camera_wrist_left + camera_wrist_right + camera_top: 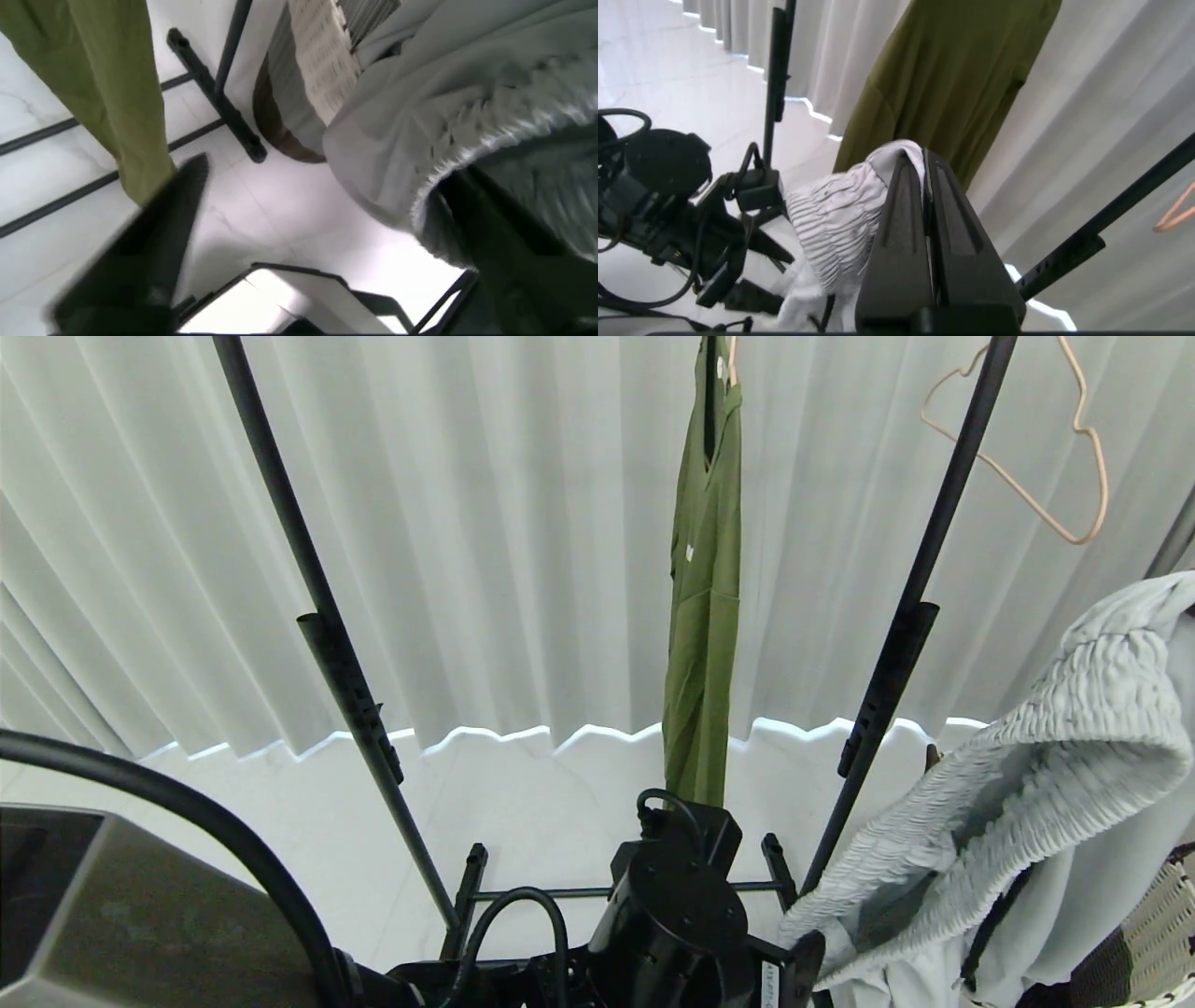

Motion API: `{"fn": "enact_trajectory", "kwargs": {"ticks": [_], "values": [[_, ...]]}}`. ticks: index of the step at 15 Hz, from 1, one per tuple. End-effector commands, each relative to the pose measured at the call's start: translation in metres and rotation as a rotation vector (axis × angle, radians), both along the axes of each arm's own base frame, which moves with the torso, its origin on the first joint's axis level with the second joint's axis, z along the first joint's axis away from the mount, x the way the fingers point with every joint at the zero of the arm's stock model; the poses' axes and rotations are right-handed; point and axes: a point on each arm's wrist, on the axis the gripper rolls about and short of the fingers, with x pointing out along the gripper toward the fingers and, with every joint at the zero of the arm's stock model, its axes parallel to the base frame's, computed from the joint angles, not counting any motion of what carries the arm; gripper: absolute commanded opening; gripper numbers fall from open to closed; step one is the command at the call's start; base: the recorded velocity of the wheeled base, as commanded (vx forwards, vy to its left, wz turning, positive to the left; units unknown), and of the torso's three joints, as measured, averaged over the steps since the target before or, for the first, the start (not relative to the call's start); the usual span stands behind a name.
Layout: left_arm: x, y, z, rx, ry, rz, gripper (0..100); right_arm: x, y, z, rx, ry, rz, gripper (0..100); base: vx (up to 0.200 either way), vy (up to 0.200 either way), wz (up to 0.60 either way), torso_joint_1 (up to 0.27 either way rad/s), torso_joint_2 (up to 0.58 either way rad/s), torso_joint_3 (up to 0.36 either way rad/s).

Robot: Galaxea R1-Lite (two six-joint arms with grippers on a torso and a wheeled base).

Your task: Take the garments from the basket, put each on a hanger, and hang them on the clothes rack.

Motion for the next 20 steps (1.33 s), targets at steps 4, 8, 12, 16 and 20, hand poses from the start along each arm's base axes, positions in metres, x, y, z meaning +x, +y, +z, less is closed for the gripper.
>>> {"fn": "enact_trajectory", "kwargs": {"ticks": [4, 8, 12, 16, 20], "values": [[-0.007, 0.004, -0.013, 0.104, -0.07, 0.112, 0, 0.003, 0.003, -0.006, 0.015, 0.054, -0.001, 0, 0.0, 0.0, 0.0, 0.0, 0.0, 0.0], [-0.01, 0.022, 0.008, 0.113, -0.182, 0.153, 0, 0.007, 0.009, -0.023, -0.008, 0.127, -0.008, 0, 0.0, 0.0, 0.0, 0.0, 0.0, 0.0], [-0.009, 0.069, 0.076, 0.068, -0.214, 0.236, 0, 0.024, 0.029, -0.047, -0.035, 0.254, -0.032, 0, 0.0, 0.0, 0.0, 0.0, 0.0, 0.0], [-0.02, 0.126, 0.173, -0.03, -0.257, 0.314, 0, 0.052, 0.063, -0.05, 0.015, 0.235, -0.039, 0, 0.0, 0.0, 0.0, 0.0, 0.0, 0.0], [-0.04, 0.165, 0.247, -0.118, -0.31, 0.355, 0, 0.088, 0.094, -0.037, 0.106, 0.169, -0.045, 0, 0.0, 0.0, 0.0, 0.0, 0.0, 0.0]]}}
